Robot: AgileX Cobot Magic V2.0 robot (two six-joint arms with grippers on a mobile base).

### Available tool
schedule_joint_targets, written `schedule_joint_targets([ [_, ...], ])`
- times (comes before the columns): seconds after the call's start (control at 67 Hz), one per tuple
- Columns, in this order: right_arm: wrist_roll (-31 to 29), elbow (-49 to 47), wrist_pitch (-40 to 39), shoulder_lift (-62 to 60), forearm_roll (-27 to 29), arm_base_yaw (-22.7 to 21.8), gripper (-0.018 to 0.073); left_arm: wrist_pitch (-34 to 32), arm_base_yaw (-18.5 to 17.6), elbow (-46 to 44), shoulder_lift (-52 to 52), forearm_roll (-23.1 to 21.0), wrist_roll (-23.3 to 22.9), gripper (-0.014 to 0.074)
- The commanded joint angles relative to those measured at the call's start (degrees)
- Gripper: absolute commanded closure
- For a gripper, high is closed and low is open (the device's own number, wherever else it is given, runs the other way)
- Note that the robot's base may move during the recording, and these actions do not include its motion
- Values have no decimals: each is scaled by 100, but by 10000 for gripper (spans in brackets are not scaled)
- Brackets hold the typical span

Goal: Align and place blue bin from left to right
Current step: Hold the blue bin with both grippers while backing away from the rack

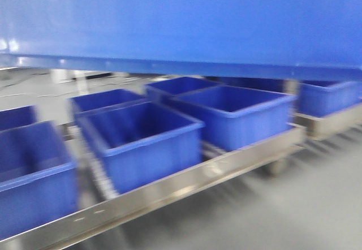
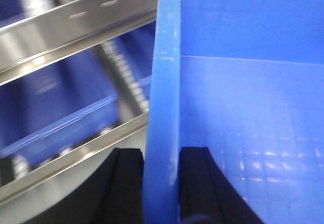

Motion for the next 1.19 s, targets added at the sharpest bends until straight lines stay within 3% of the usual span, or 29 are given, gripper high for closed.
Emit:
schedule_joint_targets([
  [0.0, 6, -57, -512, -72, 15, 72, 639, -543, -107, -68, -80, 15, -53, 707],
  [1.18, 6, -57, -512, -72, 15, 72, 639, -543, -107, -68, -80, 15, -53, 707],
])
